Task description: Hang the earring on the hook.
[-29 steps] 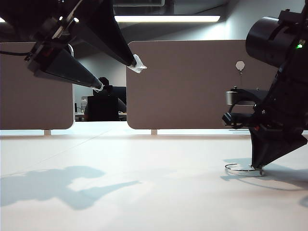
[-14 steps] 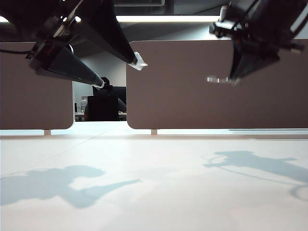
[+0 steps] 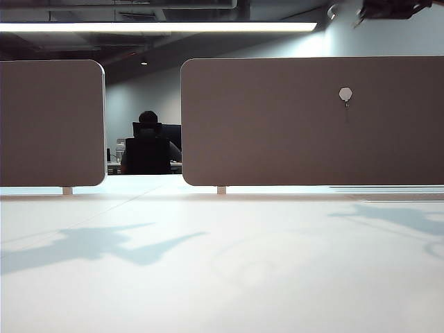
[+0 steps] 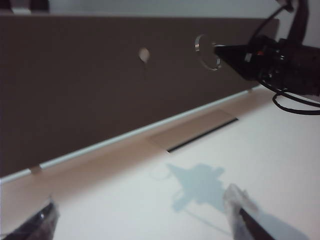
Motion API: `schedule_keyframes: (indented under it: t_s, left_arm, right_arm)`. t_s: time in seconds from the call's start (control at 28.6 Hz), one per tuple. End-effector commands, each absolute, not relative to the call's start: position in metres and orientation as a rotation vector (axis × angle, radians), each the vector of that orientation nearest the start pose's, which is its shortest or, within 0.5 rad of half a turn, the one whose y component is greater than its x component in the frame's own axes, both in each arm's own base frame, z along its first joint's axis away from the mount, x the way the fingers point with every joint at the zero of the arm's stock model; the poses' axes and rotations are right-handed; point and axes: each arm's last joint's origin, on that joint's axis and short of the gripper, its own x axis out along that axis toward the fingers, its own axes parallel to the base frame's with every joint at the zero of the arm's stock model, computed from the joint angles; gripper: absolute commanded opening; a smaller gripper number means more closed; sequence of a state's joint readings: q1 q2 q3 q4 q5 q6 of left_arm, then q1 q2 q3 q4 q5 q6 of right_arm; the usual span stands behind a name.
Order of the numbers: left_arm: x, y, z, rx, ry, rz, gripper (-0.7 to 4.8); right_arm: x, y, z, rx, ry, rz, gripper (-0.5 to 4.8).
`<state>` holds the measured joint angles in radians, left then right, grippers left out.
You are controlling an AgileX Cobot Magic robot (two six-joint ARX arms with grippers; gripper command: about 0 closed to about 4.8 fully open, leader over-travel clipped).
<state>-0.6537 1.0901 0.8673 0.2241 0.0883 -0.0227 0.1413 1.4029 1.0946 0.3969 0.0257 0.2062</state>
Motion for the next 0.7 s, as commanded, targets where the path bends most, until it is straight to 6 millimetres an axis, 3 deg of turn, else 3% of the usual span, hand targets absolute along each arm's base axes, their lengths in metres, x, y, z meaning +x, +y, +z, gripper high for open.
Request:
schedule_keyframes:
  t_s: [0.04, 0.28, 0.53, 0.7]
  left_arm:
    - [0.212, -0.154, 0.357, -0.005, -0.025, -0.701, 4.79]
    - [0.250, -0.165, 0.368, 0.000, -0.019, -0.658, 4.79]
    - [0.275, -0.180, 0.346, 0.019, 0.061, -0.655, 4.79]
    - [0.281, -0.183, 0.336, 0.032, 0.103, -0.638, 4.79]
  right_arm:
    - [0.351, 0.025, 0.361, 0.263, -0.137, 0.088, -0.07]
    - [0.428, -0.005, 0.355, 0.254, -0.150, 0.040, -0.07]
    - [0.498, -0.014, 0.336, 0.252, -0.175, 0.029, -0.07]
    - [0.539, -0.018, 0.317, 0.255, -0.200, 0.015, -0.07]
